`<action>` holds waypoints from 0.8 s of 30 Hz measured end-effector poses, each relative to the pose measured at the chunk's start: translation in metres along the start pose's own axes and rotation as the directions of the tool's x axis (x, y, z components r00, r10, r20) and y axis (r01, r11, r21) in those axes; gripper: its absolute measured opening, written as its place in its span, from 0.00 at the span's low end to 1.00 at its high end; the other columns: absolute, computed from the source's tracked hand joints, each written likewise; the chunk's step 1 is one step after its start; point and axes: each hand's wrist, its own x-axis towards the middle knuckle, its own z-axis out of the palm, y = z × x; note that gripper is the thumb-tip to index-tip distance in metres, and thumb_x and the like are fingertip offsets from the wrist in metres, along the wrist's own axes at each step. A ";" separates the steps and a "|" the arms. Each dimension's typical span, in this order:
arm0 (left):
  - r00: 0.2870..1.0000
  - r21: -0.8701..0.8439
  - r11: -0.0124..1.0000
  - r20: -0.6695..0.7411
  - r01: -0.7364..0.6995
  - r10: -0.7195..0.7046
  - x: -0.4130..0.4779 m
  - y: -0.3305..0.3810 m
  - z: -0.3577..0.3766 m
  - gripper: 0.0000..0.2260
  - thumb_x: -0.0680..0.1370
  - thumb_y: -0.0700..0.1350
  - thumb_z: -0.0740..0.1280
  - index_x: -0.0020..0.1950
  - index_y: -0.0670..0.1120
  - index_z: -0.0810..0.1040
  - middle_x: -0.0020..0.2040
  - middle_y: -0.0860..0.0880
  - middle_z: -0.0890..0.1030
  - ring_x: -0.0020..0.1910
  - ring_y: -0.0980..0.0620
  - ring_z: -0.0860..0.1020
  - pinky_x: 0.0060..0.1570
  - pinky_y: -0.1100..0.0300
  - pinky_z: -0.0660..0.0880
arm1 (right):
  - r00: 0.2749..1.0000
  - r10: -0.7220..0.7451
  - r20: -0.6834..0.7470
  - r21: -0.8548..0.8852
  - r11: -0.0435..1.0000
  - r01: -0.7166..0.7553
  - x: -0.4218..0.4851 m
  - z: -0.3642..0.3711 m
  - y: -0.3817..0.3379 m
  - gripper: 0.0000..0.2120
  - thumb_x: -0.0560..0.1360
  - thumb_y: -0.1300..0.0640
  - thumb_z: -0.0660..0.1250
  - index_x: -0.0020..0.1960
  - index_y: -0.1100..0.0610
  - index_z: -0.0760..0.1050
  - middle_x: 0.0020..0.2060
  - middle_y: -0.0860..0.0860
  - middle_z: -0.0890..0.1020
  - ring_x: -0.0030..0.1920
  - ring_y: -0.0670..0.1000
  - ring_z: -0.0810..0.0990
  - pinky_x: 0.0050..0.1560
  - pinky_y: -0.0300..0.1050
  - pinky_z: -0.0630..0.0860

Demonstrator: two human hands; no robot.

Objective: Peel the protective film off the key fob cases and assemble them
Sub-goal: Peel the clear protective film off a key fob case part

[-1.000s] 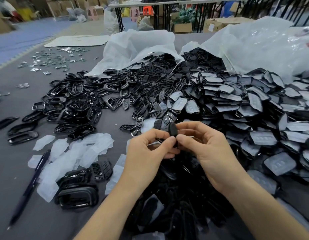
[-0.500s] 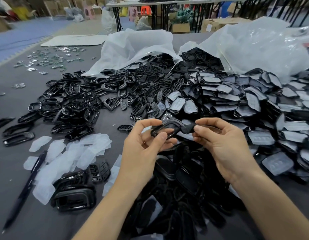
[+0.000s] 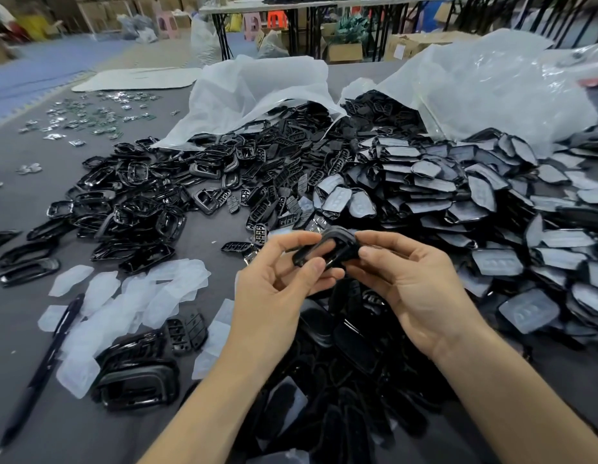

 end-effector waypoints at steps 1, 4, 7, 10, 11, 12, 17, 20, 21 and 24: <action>1.000 0.007 1.000 -0.004 -0.004 0.004 0.000 0.000 0.000 0.08 0.75 0.35 0.66 0.51 0.45 0.77 0.45 0.47 0.86 0.39 0.49 0.85 0.40 0.64 0.79 | 1.000 0.014 0.012 0.006 1.000 -0.014 0.000 0.000 -0.001 0.08 0.73 0.72 0.65 0.43 0.63 0.81 0.36 0.55 0.85 0.34 0.48 0.83 0.36 0.37 0.79; 1.000 0.009 1.000 -0.006 -0.014 0.014 0.000 0.002 0.001 0.09 0.73 0.37 0.67 0.51 0.45 0.78 0.41 0.46 0.86 0.37 0.49 0.84 0.39 0.64 0.79 | 0.997 0.029 0.067 0.029 0.999 -0.031 -0.002 0.001 -0.004 0.08 0.74 0.72 0.64 0.45 0.63 0.80 0.37 0.55 0.85 0.35 0.47 0.83 0.37 0.36 0.79; 1.000 0.002 1.000 0.017 -0.003 0.003 -0.001 0.003 0.004 0.09 0.73 0.36 0.67 0.51 0.45 0.78 0.40 0.46 0.86 0.37 0.50 0.84 0.40 0.65 0.79 | 0.990 0.041 0.132 0.076 0.996 -0.051 -0.005 0.004 -0.005 0.11 0.73 0.72 0.63 0.52 0.62 0.79 0.38 0.56 0.85 0.37 0.49 0.83 0.39 0.38 0.80; 1.000 0.002 1.000 0.023 0.002 -0.002 -0.002 0.003 0.004 0.09 0.74 0.34 0.66 0.51 0.45 0.78 0.40 0.46 0.86 0.38 0.51 0.84 0.40 0.65 0.79 | 0.986 0.045 0.159 0.111 0.992 -0.063 -0.006 0.006 -0.004 0.15 0.67 0.68 0.67 0.53 0.62 0.78 0.38 0.55 0.85 0.36 0.48 0.83 0.39 0.38 0.80; 1.000 0.002 1.000 0.027 0.003 -0.003 -0.002 0.003 0.003 0.09 0.74 0.35 0.66 0.51 0.45 0.78 0.40 0.46 0.86 0.38 0.50 0.84 0.40 0.65 0.79 | 0.987 0.042 0.156 0.106 0.993 -0.059 -0.007 0.006 -0.004 0.16 0.65 0.65 0.68 0.53 0.61 0.78 0.37 0.55 0.85 0.36 0.48 0.83 0.39 0.38 0.80; 0.999 0.002 1.000 0.032 0.007 -0.007 -0.002 0.003 0.003 0.09 0.73 0.35 0.67 0.51 0.45 0.79 0.40 0.46 0.86 0.37 0.50 0.84 0.40 0.65 0.79 | 0.989 0.038 0.145 0.097 0.994 -0.052 -0.007 0.006 -0.004 0.17 0.63 0.64 0.68 0.52 0.61 0.78 0.38 0.55 0.85 0.36 0.48 0.83 0.39 0.38 0.80; 0.999 0.004 1.000 0.039 0.010 -0.010 -0.002 0.004 0.003 0.09 0.72 0.37 0.68 0.49 0.48 0.80 0.39 0.45 0.85 0.37 0.50 0.84 0.39 0.65 0.79 | 0.990 0.079 0.112 0.074 0.993 -0.088 -0.005 0.004 -0.003 0.14 0.62 0.63 0.69 0.48 0.62 0.79 0.38 0.56 0.84 0.35 0.49 0.83 0.38 0.39 0.81; 1.000 0.009 1.000 0.016 0.000 0.000 -0.001 0.004 0.002 0.12 0.69 0.40 0.69 0.52 0.49 0.80 0.38 0.45 0.85 0.35 0.50 0.84 0.38 0.65 0.79 | 0.983 0.126 0.131 0.114 0.983 -0.141 -0.005 0.004 -0.004 0.10 0.62 0.63 0.69 0.44 0.62 0.80 0.37 0.55 0.84 0.33 0.48 0.82 0.36 0.38 0.80; 1.000 0.009 1.000 -0.002 0.005 -0.005 0.000 0.004 0.003 0.13 0.69 0.41 0.69 0.52 0.49 0.80 0.37 0.45 0.85 0.34 0.51 0.84 0.36 0.65 0.79 | 0.981 0.138 0.138 0.136 0.978 -0.157 -0.005 0.004 -0.004 0.09 0.63 0.63 0.69 0.42 0.61 0.81 0.37 0.55 0.84 0.33 0.48 0.82 0.36 0.38 0.80; 0.997 -0.053 0.997 -0.045 0.055 -0.057 -0.001 0.002 0.005 0.10 0.67 0.41 0.70 0.47 0.47 0.83 0.35 0.46 0.85 0.33 0.53 0.83 0.35 0.66 0.78 | 0.970 0.173 0.170 0.201 0.958 -0.206 -0.004 0.004 -0.003 0.06 0.64 0.63 0.68 0.40 0.60 0.81 0.37 0.54 0.84 0.34 0.47 0.82 0.37 0.37 0.80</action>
